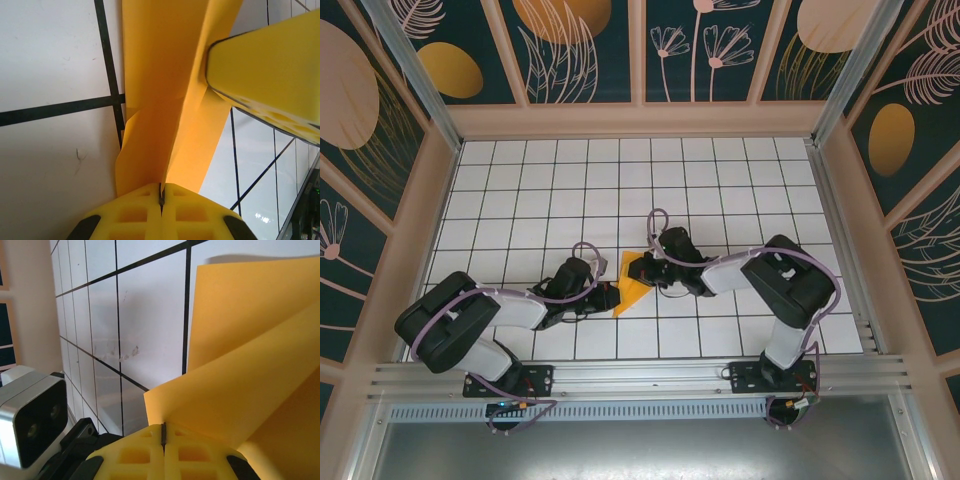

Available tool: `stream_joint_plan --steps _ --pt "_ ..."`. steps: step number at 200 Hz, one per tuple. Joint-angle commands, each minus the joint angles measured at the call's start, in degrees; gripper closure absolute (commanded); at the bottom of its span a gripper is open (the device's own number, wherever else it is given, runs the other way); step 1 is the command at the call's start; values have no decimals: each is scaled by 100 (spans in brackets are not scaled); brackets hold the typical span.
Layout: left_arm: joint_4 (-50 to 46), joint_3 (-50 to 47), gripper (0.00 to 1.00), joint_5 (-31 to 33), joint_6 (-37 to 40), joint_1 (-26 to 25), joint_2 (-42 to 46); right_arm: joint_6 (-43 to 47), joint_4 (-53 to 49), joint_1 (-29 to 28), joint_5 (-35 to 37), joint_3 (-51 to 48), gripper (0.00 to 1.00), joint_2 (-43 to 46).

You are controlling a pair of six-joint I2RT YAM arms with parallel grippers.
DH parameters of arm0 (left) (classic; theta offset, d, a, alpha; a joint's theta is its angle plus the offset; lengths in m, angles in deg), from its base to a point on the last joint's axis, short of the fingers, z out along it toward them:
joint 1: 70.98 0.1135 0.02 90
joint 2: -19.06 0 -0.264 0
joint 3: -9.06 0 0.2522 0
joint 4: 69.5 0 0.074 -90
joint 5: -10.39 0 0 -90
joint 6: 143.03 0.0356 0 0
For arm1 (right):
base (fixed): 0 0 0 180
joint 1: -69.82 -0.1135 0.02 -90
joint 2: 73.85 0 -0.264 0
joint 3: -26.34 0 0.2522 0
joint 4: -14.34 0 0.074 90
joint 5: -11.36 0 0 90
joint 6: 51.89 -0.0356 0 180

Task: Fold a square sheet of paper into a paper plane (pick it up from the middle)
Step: Fourth fold the wing at the center of the table.

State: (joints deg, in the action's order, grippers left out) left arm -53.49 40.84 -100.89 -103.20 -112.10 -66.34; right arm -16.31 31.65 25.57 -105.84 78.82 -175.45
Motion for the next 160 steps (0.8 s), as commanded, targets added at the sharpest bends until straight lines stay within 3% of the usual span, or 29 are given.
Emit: stream_joint_plan --steps 1,38,100,160 --pt "-288 93 99 -90 32 -29 -213 -28 -51 29 55 188 98 -151" --pt "-392 123 89 -34 125 -28 -113 -20 -93 48 66 177 98 -270" --pt "-441 105 82 -5 182 -28 181 -11 -135 57 66 212 98 -417" --pt "-640 79 88 124 162 -33 463 11 -254 47 39 298 98 -575"
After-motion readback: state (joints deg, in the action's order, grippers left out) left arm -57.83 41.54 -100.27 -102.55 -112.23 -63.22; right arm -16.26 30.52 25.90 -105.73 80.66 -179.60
